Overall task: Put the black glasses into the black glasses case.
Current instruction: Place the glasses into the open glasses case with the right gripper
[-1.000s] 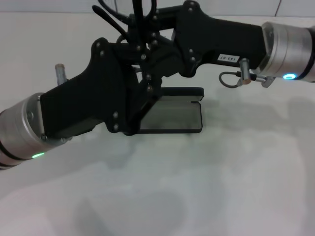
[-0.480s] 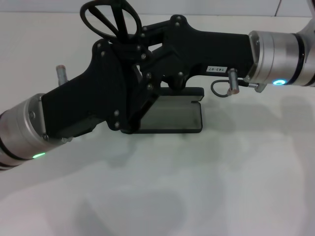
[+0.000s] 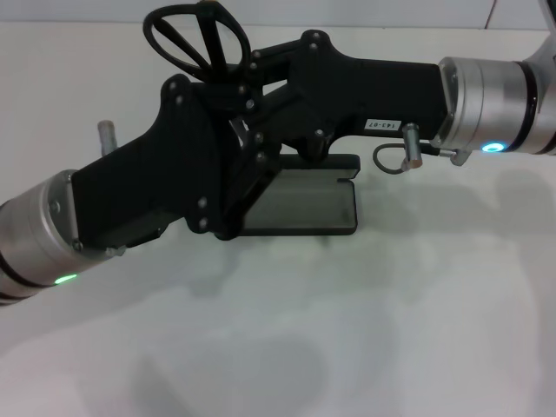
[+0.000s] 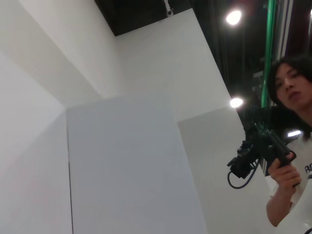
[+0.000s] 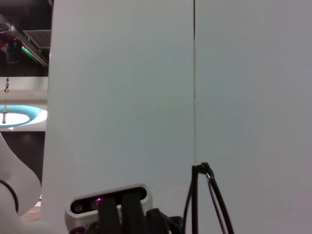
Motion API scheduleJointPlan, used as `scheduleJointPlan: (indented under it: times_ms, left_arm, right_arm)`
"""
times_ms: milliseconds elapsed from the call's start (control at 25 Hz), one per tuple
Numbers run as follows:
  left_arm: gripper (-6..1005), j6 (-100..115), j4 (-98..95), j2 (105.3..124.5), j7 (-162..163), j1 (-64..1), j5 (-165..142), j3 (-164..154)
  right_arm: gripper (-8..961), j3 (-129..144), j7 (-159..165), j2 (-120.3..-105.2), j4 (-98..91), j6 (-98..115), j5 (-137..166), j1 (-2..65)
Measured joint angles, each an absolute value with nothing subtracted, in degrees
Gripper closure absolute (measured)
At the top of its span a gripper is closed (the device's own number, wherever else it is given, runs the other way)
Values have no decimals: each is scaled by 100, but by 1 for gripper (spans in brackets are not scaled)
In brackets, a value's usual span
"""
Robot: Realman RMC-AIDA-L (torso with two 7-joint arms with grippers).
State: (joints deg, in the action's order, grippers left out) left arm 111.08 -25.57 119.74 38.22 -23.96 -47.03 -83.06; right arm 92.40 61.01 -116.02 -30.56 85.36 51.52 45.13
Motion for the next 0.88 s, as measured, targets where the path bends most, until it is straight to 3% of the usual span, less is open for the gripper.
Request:
scheduleJointPlan:
  times_ms: [280,640,880]
  left_arm:
    - [927,11169,-2558,11907,3944,-2191,-4766,-8306]
    - [927,11621,-2685,11630,4102,-1395,-4714,-7809]
    - [927,11641,-2932,11601,4245,-1020,-4734,-7497]
  right_arm:
    - [848,9195,6135,-11558,-3070,8388,5154,4433]
    - [848,9176,6983,-11375,-3940,7785,6311,4166]
    - [848,9274,9018,-11590,-6099,6759,9270,3731]
